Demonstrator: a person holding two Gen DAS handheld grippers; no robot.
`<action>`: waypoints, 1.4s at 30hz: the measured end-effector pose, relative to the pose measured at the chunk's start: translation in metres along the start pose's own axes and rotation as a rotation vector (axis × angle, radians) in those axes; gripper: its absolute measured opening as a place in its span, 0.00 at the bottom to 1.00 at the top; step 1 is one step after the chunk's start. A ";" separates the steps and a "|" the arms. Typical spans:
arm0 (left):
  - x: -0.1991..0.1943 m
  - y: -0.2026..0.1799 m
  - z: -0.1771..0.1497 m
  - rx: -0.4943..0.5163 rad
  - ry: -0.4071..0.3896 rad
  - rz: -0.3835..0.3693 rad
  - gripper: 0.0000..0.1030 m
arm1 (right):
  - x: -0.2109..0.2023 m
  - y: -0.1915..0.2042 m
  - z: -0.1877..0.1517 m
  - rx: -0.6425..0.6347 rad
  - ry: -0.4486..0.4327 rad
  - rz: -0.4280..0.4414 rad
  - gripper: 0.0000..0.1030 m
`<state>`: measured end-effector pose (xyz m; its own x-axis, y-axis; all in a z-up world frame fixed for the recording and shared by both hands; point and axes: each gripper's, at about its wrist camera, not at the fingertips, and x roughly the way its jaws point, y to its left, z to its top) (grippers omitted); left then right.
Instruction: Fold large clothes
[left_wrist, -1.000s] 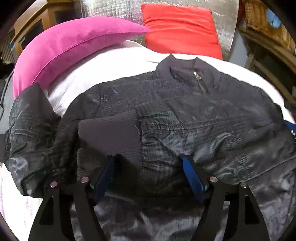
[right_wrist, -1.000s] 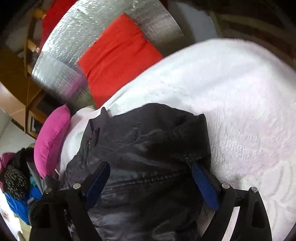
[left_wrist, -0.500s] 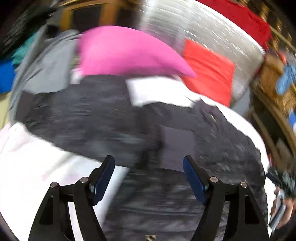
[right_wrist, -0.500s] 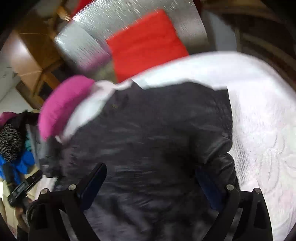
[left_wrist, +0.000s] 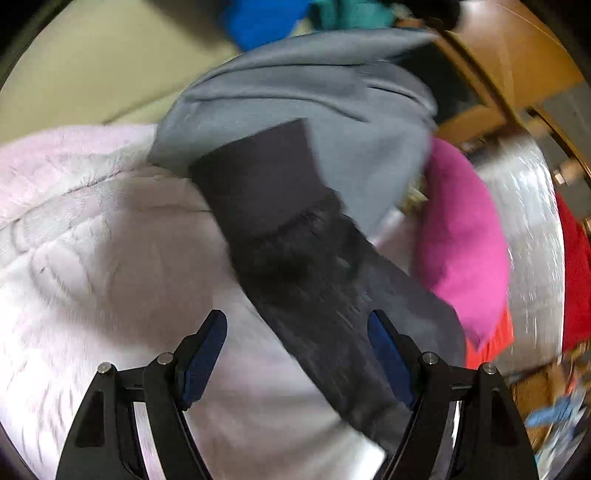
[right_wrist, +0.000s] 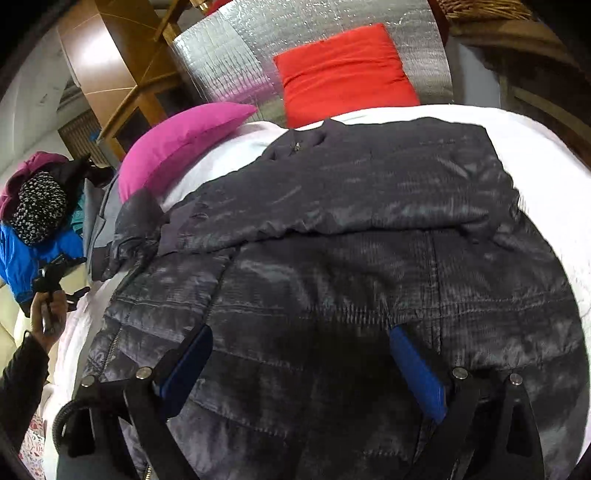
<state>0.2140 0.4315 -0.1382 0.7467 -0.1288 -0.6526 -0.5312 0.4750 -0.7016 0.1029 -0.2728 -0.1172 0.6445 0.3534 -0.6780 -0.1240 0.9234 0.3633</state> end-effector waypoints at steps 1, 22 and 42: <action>0.006 0.002 0.003 -0.018 0.009 -0.016 0.77 | 0.000 -0.001 0.001 0.003 -0.001 -0.001 0.95; -0.034 -0.092 0.010 0.303 -0.204 0.242 0.13 | 0.004 -0.003 -0.003 0.011 -0.022 0.023 0.97; -0.086 -0.434 -0.294 1.102 -0.197 -0.147 0.11 | -0.016 -0.039 -0.004 0.194 -0.114 0.268 0.97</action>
<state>0.2625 -0.0199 0.1383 0.8748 -0.1535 -0.4594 0.1370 0.9881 -0.0693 0.0946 -0.3139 -0.1233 0.6899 0.5505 -0.4701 -0.1618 0.7502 0.6411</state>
